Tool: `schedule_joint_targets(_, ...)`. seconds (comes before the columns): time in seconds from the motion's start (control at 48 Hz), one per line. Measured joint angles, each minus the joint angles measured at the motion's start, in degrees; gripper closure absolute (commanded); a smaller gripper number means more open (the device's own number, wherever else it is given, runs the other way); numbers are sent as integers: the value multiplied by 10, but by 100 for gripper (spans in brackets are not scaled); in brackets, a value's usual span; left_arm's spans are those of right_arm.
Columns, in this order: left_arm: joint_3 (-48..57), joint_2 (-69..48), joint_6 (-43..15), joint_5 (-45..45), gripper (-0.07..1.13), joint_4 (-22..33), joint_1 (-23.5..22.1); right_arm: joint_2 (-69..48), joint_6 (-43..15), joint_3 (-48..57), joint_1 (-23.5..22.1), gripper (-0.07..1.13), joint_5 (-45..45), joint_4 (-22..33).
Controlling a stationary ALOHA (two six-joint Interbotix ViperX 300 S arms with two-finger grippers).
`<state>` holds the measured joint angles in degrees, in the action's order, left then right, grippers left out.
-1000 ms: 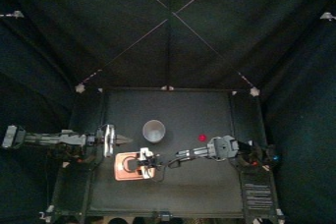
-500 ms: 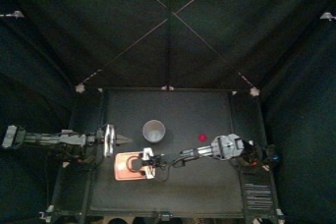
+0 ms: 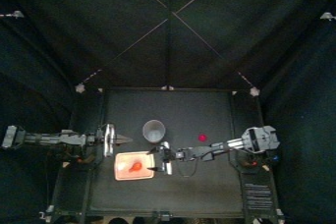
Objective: Pick the drumstick then place it on the pink plate
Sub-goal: Drop drumstick on the pink plate and return to neutral
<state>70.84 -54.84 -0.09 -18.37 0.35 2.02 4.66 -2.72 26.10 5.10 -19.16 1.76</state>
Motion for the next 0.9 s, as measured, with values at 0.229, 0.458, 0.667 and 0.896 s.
schedule_joint_targets(0.229, 0, 0, -1, 0, 99, -1, 1, -94, 4, 111, -31, 5, -107, -15)
schedule_joint_targets(0.458, 8, 0, -1, 0, 99, -2, 2, -139, 5, 177, -54, 5, -178, -15)
schedule_joint_targets(0.667, 13, 0, -1, -1, 99, -2, 2, -142, 4, 192, -67, 5, -200, -15)
schedule_joint_targets(0.896, 20, 0, -1, 0, 99, -1, 3, -141, 1, 201, -71, 5, -202, -15)
